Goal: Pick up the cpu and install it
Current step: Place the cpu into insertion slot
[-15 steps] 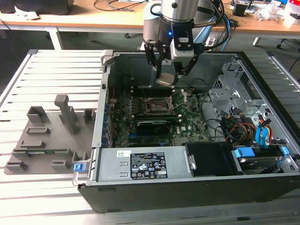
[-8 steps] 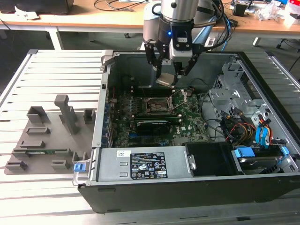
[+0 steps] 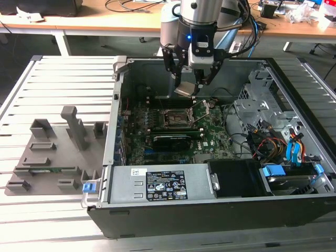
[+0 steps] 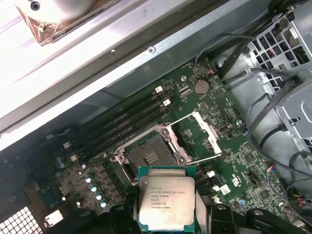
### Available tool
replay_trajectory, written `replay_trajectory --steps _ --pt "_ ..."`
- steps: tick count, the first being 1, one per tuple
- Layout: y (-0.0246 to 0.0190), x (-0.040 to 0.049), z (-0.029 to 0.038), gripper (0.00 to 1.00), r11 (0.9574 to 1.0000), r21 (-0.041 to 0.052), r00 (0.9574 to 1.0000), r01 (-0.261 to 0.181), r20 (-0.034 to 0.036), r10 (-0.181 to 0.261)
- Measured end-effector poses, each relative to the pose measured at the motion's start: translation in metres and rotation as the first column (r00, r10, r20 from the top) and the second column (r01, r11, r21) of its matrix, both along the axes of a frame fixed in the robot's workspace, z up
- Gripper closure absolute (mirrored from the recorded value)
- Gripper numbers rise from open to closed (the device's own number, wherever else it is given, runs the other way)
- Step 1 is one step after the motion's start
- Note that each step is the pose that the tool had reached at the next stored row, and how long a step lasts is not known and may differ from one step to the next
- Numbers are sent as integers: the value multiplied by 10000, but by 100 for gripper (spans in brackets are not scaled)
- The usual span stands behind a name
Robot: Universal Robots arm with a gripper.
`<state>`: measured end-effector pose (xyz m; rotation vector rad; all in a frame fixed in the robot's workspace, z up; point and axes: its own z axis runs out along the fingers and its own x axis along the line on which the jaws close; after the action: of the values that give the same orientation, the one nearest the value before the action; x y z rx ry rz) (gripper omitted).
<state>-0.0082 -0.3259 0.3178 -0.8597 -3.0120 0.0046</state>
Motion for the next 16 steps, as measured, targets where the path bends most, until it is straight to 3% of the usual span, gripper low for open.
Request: replay_trajectory --steps 16 --pt "0 0 0 45 9974 0 9974 719 1 -719"
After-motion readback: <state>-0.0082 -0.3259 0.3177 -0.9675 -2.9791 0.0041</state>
